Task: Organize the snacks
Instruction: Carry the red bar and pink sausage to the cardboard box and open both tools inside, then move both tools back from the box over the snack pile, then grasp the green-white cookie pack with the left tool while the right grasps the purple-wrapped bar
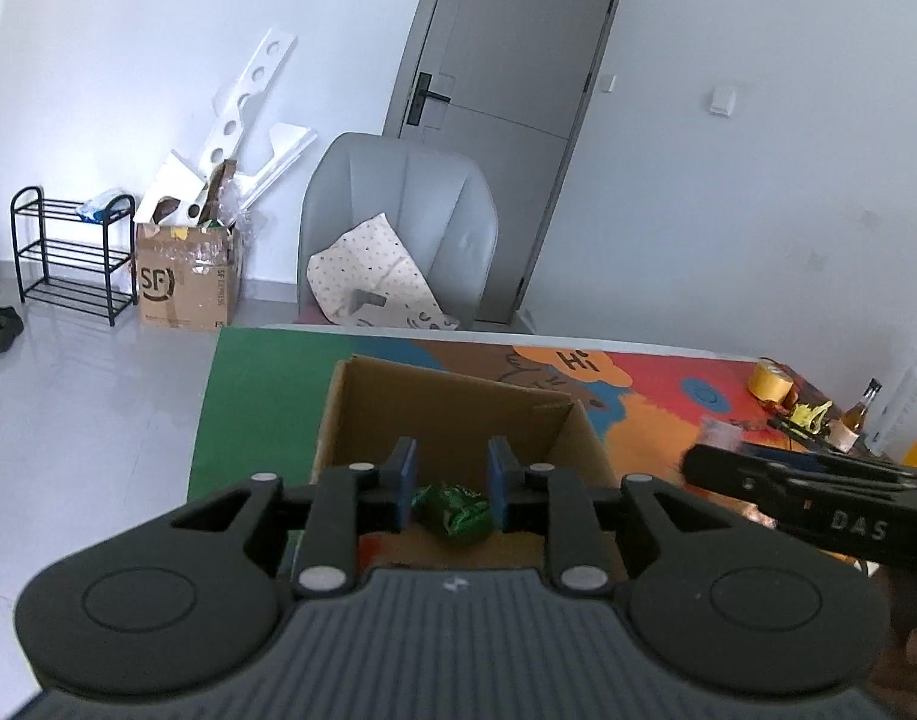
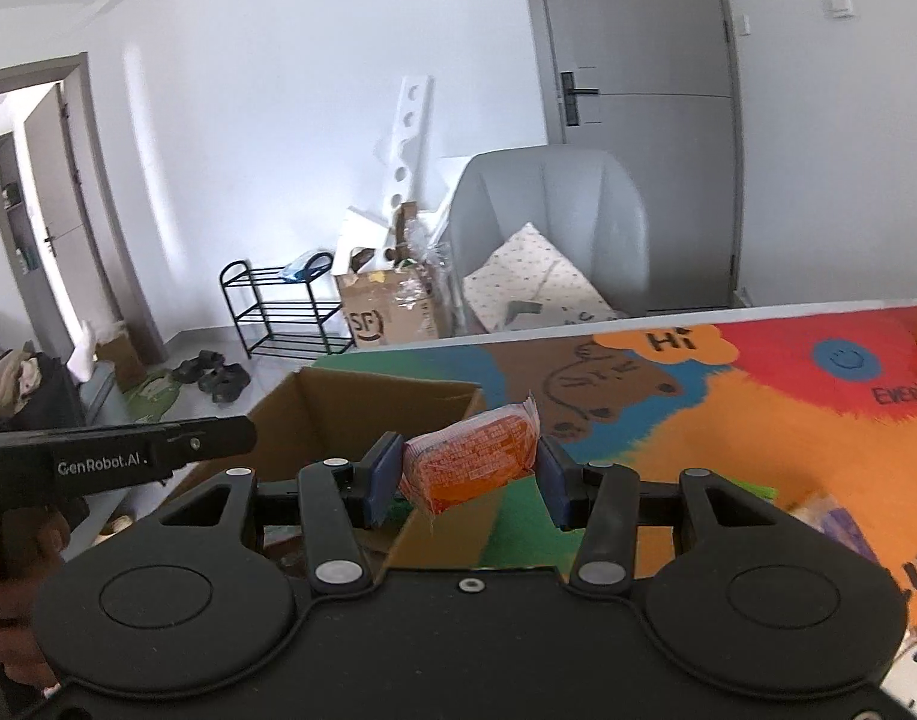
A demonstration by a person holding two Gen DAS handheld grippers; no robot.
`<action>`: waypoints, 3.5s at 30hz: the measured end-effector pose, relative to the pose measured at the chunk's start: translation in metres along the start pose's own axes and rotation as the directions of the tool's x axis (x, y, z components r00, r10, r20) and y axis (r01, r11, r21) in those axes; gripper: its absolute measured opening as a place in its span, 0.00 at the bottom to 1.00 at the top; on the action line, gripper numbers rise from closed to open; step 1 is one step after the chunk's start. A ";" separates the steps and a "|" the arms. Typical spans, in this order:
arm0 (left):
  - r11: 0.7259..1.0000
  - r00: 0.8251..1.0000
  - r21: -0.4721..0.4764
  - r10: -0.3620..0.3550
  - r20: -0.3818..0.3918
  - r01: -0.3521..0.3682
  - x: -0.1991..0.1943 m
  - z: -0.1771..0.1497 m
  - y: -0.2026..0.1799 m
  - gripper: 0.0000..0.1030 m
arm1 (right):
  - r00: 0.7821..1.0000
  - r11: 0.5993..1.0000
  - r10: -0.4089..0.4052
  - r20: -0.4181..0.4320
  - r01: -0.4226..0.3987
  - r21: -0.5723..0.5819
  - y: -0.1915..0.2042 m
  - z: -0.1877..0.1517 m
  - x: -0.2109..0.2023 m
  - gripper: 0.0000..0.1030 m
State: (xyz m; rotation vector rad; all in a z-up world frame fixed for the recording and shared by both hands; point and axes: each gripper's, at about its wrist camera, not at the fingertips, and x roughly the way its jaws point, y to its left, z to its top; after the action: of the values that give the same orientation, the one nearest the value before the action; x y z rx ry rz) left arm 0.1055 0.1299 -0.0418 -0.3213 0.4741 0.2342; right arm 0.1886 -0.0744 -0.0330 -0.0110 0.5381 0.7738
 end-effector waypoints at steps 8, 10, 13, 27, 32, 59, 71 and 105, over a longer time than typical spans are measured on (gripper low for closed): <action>0.999 0.999 -0.022 0.043 0.016 -0.042 -0.005 0.001 0.006 0.51 | 0.998 0.998 0.059 -0.015 -0.060 -0.035 0.013 0.006 0.016 0.45; 0.998 0.999 -0.033 0.047 0.024 -0.046 -0.009 0.001 0.009 0.64 | 0.997 0.997 0.073 -0.015 -0.074 -0.036 0.015 0.008 0.018 0.45; 0.998 0.997 -0.033 0.059 0.047 -0.057 -0.015 0.001 0.011 0.76 | 0.996 0.995 0.088 -0.032 -0.090 -0.038 0.018 0.008 0.023 0.53; 0.998 0.996 -0.039 0.060 0.059 -0.058 -0.022 0.001 -0.002 0.91 | 1.000 0.999 -0.022 0.006 0.022 0.027 -0.011 -0.004 -0.026 0.76; 1.000 0.998 0.003 0.030 0.057 -0.030 -0.025 -0.002 -0.021 0.94 | 0.996 0.992 -0.085 -0.019 0.086 0.091 -0.037 -0.017 -0.043 0.82; 0.976 0.988 0.153 -0.148 -0.047 0.154 0.009 -0.033 -0.139 0.95 | 0.976 0.941 -0.214 -0.043 0.218 0.261 -0.136 -0.074 -0.104 0.83; 0.961 0.978 0.197 -0.172 -0.119 0.193 0.036 -0.052 -0.175 0.94 | 0.980 0.926 -0.185 -0.079 0.201 0.321 -0.167 -0.094 -0.098 0.72; 0.948 0.952 0.291 -0.033 -0.303 0.126 0.149 -0.082 -0.201 0.82 | 0.984 0.924 -0.084 -0.160 0.137 0.356 -0.229 -0.091 -0.019 0.54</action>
State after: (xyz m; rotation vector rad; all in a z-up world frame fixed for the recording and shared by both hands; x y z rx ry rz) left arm 0.2596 -0.0629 -0.1330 -0.0672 0.7812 0.0284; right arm 0.2887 -0.2704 -0.1449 0.2498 0.8056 0.5542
